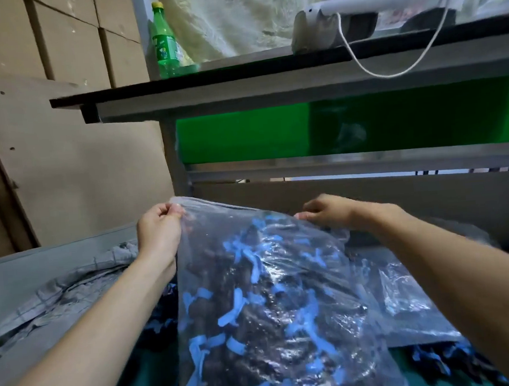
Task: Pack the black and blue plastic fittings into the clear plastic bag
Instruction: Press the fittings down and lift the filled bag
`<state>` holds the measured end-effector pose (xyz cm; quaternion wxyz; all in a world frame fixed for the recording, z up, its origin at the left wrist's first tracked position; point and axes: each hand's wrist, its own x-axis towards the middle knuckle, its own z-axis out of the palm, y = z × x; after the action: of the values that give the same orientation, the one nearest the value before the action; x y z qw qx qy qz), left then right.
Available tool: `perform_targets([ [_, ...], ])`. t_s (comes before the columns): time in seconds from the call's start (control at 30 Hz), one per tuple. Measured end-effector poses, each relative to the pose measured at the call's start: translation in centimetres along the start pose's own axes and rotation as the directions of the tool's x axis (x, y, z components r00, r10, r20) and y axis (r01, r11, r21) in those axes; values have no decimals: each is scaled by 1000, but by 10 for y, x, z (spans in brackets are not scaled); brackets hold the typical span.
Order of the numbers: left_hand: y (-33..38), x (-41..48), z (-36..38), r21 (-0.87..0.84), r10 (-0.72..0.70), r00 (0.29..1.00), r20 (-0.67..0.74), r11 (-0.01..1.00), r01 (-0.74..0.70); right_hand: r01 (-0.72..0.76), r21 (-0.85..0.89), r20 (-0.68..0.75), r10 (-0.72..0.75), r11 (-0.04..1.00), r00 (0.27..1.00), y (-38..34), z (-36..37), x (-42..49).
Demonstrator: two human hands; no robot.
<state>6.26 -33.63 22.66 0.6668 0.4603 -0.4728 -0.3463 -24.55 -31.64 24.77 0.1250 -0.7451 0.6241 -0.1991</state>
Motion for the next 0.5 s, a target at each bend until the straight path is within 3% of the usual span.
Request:
perform_targets([
  [0.27, -74, 50, 26, 120, -133, 991, 26, 984, 129, -214, 228, 12, 217, 950, 976, 86, 73, 44],
  [0.4, -101, 63, 43, 264, -209, 977, 51, 946, 189, -210, 88, 41, 207, 974, 977, 105, 93, 56],
  [0.5, -112, 62, 45, 360, -261, 964, 51, 905, 226, -176, -39, -17, 175, 984, 984, 111, 105, 52],
])
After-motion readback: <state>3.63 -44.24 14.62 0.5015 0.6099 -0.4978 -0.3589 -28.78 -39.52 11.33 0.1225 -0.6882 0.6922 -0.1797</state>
